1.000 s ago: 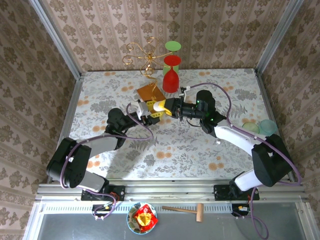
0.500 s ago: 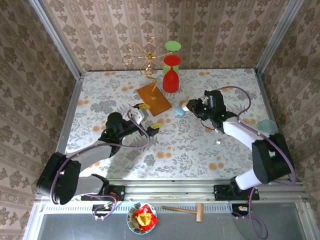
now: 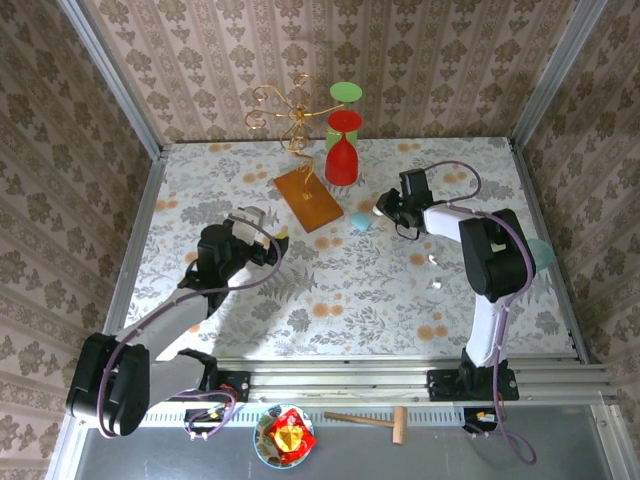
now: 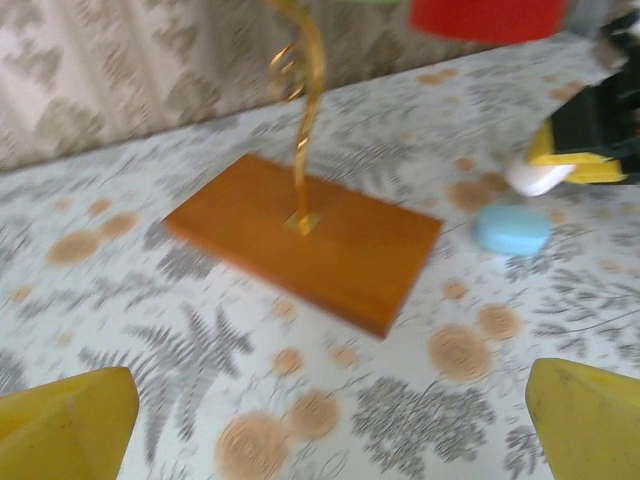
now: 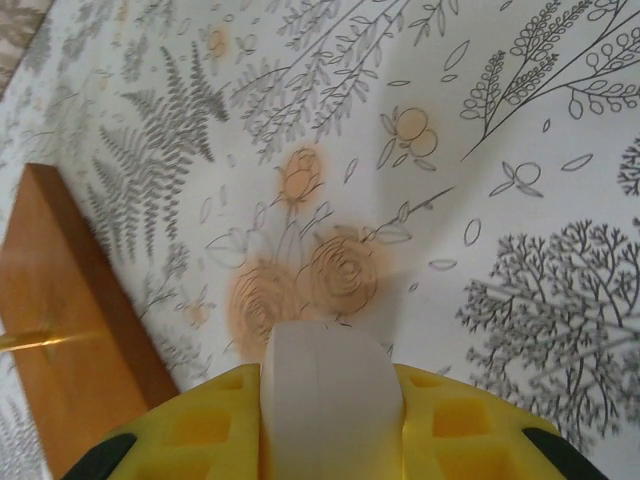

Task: Insert the wireless bluetooth earbuds into the charging case

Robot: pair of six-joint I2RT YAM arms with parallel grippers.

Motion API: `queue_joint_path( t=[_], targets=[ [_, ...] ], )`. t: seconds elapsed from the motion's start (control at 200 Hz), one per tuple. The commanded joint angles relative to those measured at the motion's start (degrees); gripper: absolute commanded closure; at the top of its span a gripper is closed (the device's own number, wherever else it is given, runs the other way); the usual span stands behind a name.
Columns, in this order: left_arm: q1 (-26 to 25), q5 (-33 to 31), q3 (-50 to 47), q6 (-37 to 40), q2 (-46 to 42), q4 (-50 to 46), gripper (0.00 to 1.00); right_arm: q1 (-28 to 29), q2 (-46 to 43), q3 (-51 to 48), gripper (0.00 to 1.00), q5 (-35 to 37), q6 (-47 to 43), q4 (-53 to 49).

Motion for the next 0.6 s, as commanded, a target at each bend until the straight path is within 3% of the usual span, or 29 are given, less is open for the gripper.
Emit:
queue_joint_path(
  t=[0.0,0.115,0.235,0.38,0.595],
  targets=[
    [0.6,-7.6,0.9,-4.5,-2.6,-8.4,0.0,-0.8,1.1,1.6,0.8,3.0,-1.8,-1.9],
    [0.8,-12.7,2.6,-6.5,-4.1,-16.1,0.0,-2.2,0.5,0.2,0.69,3.0,-1.8,-2.2],
    [1.0,-20.5,5.4,-10.4,-3.6,-25.5,0.0,-3.8,-2.2,-2.5,0.44,3.8,-3.0,-2.2],
    [2.4,-27.6,9.3,-21.3,-1.6,-37.4,0.0,-4.7,-8.3,-5.6,0.2,6.2,-7.3,-4.1],
    [3.1,-31.4,12.0,-30.2,1.1,-46.4,0.0,-3.8,-17.3,-10.6,0.11,2.8,-14.2,-5.3]
  ],
)
